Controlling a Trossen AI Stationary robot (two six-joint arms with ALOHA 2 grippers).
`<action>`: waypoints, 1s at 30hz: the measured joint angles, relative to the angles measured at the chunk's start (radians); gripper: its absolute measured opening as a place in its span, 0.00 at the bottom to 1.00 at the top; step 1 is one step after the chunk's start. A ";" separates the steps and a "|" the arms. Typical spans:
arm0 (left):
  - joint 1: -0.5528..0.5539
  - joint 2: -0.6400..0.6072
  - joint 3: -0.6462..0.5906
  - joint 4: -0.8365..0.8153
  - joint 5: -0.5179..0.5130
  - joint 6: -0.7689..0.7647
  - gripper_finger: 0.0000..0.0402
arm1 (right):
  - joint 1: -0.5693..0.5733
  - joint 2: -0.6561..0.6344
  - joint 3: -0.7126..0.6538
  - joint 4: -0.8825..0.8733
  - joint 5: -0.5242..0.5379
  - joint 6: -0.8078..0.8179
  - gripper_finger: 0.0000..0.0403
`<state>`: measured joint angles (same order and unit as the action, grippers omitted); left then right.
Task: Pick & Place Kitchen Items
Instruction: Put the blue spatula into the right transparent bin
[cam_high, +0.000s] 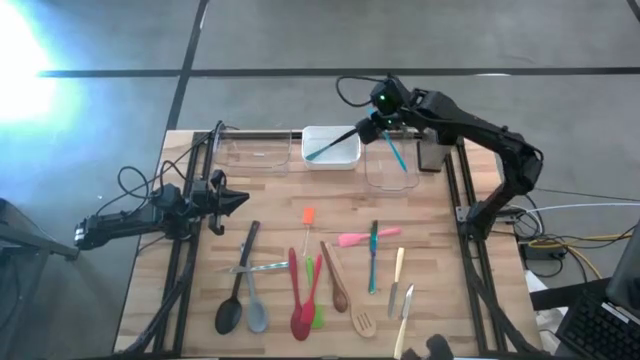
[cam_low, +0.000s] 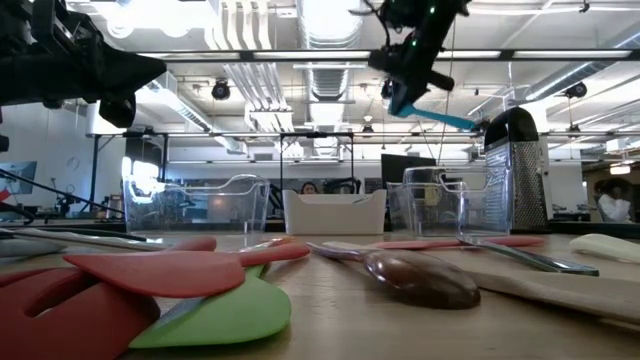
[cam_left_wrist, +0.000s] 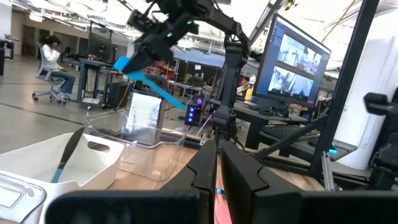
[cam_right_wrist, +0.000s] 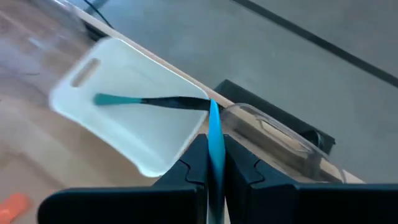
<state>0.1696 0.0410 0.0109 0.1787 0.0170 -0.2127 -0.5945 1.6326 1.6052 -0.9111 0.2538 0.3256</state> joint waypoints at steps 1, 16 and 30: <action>0.000 0.000 0.000 0.000 0.000 0.000 0.06 | -0.010 0.016 0.001 -0.004 0.000 -0.004 0.03; 0.000 0.000 0.000 0.000 0.000 0.000 0.06 | -0.088 0.228 0.000 -0.074 -0.018 -0.027 0.03; 0.000 0.000 0.000 0.000 0.000 0.000 0.06 | -0.087 0.363 -0.002 -0.076 -0.019 -0.044 0.03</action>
<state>0.1696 0.0410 0.0109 0.1783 0.0170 -0.2127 -0.6815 1.9954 1.6028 -0.9872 0.2344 0.2812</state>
